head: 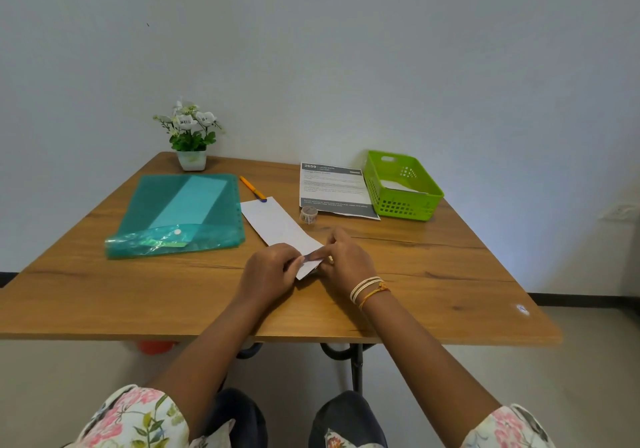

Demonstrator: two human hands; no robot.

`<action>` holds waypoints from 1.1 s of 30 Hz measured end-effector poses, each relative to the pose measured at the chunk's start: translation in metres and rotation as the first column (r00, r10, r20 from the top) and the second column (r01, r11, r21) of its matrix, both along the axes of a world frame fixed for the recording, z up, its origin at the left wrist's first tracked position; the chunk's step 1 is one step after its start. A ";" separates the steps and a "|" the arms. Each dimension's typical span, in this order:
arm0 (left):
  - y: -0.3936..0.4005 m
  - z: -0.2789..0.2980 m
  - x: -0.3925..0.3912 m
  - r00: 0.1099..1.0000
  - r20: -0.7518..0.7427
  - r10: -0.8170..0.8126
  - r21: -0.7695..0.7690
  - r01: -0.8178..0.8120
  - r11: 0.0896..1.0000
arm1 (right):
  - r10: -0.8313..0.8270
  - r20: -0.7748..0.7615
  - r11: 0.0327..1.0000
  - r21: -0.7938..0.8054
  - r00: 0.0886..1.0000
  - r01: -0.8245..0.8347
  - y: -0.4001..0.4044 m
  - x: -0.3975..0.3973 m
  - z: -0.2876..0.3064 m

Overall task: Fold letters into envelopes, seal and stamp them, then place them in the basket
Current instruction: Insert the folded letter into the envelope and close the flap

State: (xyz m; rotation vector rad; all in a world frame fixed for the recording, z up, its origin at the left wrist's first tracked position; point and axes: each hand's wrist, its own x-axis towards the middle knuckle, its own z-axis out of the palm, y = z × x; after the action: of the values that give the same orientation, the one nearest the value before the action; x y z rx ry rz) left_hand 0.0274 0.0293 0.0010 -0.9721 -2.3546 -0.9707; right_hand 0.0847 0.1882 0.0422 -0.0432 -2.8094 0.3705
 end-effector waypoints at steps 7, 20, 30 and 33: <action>0.000 -0.003 -0.002 0.998 0.029 0.047 -0.009 -0.047 0.999 | 0.098 -0.101 0.995 -0.005 0.990 -0.099 0.007 0.007 -0.003; 0.000 -0.003 0.000 0.995 0.078 0.057 -0.011 -0.056 0.998 | 0.129 -0.151 0.981 0.164 0.980 -0.104 -0.002 -0.001 -0.003; 0.001 0.000 0.002 0.995 0.094 0.043 -0.022 -0.041 0.999 | -0.031 -0.107 0.995 -0.100 0.994 0.020 -0.006 -0.019 -0.015; 0.001 0.000 0.001 0.993 0.101 0.061 -0.019 -0.060 0.998 | 0.054 0.014 0.968 -0.245 0.998 -0.049 0.000 -0.022 -0.012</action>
State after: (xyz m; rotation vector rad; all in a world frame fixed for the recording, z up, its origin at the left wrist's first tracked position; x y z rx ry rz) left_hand 0.0288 0.0299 0.0015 -0.8708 -2.4641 -1.0013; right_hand 0.0624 0.1881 0.0297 -0.0278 -2.7720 0.7318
